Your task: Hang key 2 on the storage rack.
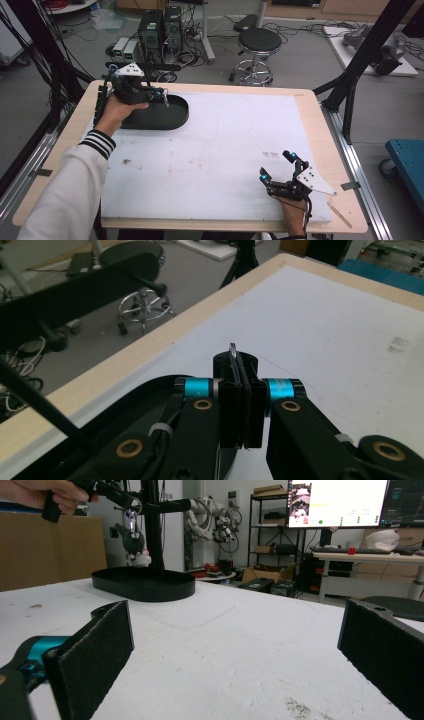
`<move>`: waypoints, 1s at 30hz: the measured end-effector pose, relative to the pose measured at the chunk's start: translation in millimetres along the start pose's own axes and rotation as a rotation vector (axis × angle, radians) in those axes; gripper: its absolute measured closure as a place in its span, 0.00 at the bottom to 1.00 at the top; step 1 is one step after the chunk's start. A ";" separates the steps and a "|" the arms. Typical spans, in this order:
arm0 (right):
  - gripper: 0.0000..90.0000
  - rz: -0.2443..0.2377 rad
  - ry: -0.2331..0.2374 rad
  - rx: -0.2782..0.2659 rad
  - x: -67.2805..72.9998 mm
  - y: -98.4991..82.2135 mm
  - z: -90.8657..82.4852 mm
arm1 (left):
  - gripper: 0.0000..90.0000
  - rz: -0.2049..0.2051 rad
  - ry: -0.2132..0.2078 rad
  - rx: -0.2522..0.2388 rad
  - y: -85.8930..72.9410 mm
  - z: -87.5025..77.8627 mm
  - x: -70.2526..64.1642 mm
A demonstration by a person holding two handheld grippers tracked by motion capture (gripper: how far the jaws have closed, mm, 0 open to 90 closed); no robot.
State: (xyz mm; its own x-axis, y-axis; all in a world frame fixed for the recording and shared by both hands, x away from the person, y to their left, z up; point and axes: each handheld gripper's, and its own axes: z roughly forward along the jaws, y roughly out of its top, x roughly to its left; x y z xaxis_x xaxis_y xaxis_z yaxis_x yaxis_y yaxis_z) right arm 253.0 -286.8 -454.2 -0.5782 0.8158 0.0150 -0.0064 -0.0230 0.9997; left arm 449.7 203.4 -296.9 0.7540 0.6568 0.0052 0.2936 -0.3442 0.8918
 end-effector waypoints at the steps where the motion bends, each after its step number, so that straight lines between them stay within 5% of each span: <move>1: 0.01 -0.002 0.000 0.002 0.1 0.0 -0.1 | 0.98 0.002 0.009 -0.005 1.0 -1.9 2.1; 21: 0.01 0.003 0.001 0.000 -0.2 0.0 0.2 | 0.98 -0.027 0.112 -0.045 17.7 -9.0 30.1; 30: 0.01 -0.004 -0.002 0.003 0.2 0.0 0.2 | 0.98 -0.039 0.125 -0.059 20.9 -5.5 41.6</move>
State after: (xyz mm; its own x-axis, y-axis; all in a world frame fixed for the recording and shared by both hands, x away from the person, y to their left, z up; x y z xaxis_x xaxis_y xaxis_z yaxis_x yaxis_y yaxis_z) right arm 253.0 -286.5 -454.2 -0.5761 0.8173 0.0107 -0.0063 -0.0175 0.9998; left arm 484.0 227.2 -275.6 0.6626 0.7487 0.0228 0.2838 -0.2791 0.9174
